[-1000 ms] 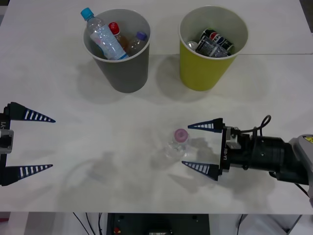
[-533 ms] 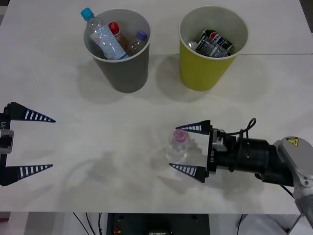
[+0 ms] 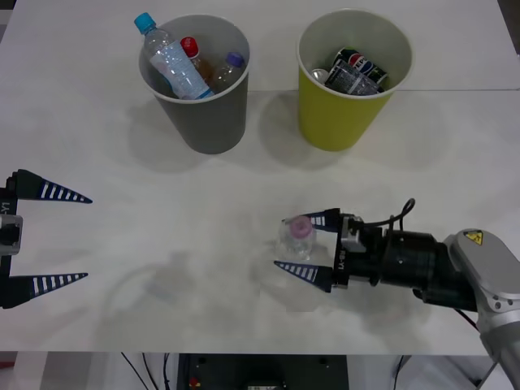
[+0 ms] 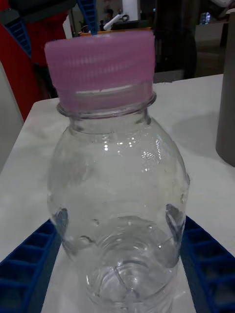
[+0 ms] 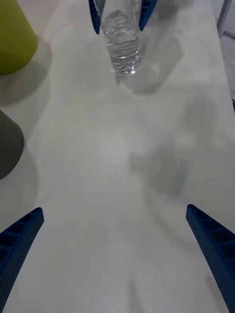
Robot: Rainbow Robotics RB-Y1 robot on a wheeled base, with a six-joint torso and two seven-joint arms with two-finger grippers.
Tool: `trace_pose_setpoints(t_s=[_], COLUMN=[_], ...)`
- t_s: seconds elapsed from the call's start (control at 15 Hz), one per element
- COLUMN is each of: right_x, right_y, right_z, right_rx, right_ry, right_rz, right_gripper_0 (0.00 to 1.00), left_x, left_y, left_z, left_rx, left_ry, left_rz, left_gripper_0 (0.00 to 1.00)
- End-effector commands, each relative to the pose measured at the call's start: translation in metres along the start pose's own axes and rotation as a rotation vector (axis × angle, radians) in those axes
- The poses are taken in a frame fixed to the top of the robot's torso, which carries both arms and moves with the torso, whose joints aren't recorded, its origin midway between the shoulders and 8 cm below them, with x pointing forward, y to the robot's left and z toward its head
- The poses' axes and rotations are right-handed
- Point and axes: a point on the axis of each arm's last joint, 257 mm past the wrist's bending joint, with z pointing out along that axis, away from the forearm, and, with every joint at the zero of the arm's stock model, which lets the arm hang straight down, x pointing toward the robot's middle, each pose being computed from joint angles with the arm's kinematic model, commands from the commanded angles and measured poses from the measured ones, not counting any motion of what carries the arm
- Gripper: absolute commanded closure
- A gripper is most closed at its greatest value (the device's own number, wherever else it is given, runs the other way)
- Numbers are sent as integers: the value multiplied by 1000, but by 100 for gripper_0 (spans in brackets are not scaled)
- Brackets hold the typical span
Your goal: Put the can into the green bin and the plastic bottle into the gray bin
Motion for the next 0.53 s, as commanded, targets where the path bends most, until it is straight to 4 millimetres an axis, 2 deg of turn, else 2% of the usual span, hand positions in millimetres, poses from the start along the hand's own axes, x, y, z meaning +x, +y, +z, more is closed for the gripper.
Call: trace_pose_setpoints(t_s=[0.07,0.4,0.53], right_x=[0,0,-5], right_y=[0,1,-3], right_z=[1,2,0], right_rx=[2,-1,0], right_ry=[1,0,-1], right_rz=[-2,4,-9], right_gripper_0=[100,100,100], left_x=[0,0,0], left_y=[0,0,0], left_z=[0,0,0], left_rx=[0,0,0], left_ry=[0,0,0], left_rz=[0,0,0], left_gripper_0=[0,0,0])
